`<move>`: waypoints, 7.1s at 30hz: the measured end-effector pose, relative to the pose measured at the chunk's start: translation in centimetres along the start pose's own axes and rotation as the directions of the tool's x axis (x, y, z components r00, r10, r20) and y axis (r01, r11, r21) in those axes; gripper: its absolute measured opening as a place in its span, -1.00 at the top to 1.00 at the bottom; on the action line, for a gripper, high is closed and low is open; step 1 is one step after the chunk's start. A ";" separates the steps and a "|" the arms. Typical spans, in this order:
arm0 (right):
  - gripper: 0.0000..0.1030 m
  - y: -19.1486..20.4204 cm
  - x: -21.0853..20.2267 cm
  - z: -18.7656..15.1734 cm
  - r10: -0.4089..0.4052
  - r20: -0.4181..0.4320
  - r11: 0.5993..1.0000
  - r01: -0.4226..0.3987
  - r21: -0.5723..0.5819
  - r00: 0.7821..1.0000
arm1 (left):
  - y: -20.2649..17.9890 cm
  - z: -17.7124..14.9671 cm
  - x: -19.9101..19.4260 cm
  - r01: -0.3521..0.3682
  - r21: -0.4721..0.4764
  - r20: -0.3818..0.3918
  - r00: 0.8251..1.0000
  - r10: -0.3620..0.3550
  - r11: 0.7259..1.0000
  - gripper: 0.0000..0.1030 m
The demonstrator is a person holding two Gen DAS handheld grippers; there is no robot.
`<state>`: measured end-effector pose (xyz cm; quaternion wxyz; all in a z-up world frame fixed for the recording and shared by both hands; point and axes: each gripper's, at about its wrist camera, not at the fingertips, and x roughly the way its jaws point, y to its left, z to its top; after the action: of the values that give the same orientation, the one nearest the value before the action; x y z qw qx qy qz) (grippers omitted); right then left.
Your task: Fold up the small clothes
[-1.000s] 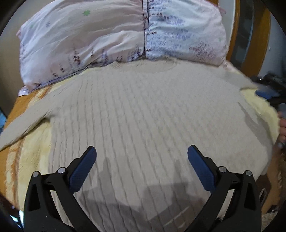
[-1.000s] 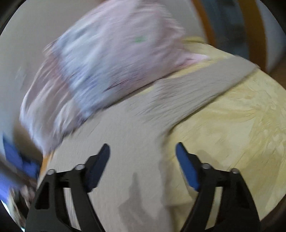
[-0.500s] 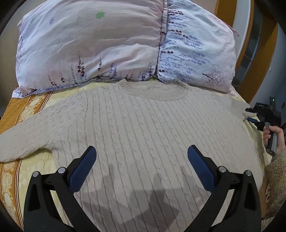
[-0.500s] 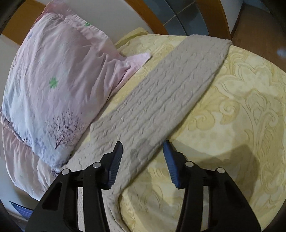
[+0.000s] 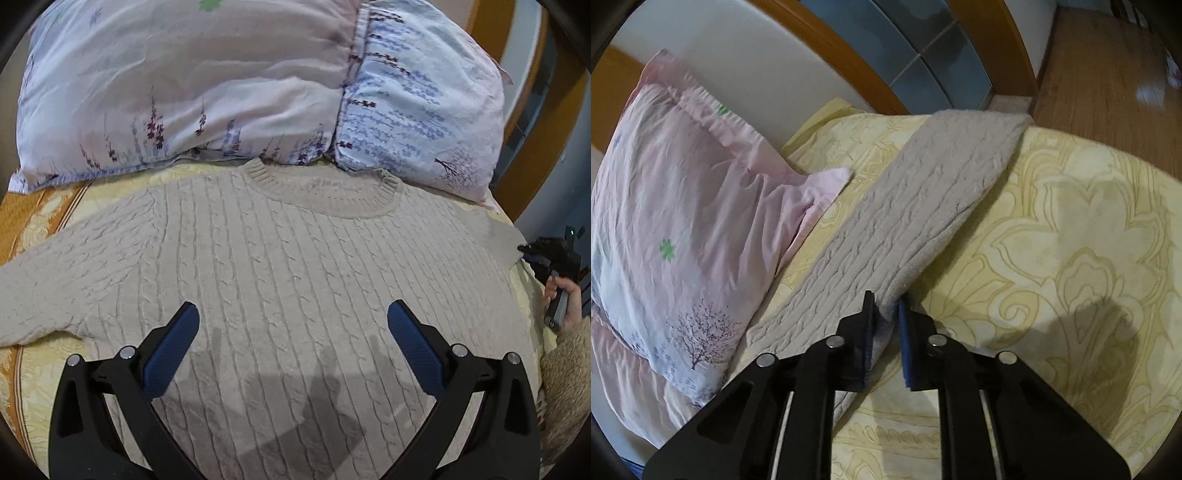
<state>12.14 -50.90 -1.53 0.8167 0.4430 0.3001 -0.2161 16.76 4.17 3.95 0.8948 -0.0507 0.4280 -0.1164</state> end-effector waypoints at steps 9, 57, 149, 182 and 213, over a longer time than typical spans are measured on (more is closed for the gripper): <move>0.80 7.1 -4.6 -2.0 0.171 0.076 0.955 -0.146 -0.259 0.982 | 0.3 0.4 0.2 0.016 -0.025 0.038 0.999 -0.015 1.000 -0.97; 0.09 28.2 -3.1 -26.9 0.259 -0.544 0.492 -0.593 -0.637 0.798 | 6.2 1.2 1.7 0.436 -0.430 0.092 0.892 -0.442 0.791 -0.81; -0.52 9.5 -5.2 -21.1 0.259 -0.237 0.818 -0.343 -0.462 0.937 | 19.1 2.4 -10.9 0.554 -0.584 0.532 0.813 -0.236 0.593 0.88; 0.25 30.1 -3.3 -38.3 0.187 -0.439 0.016 -0.450 -0.893 0.879 | 13.3 -1.5 -0.2 0.280 -0.560 0.100 0.957 -0.271 0.780 0.19; 0.16 14.1 -2.2 -18.6 0.194 -0.186 0.881 -0.255 -0.398 0.963 | 16.0 -3.1 -0.2 0.311 -0.627 0.122 0.945 -0.303 0.715 0.33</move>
<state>13.70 -27.53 0.42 0.8888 0.3035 0.3428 -0.0187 16.84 19.70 -0.92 0.7943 -0.4221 0.4228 -0.1106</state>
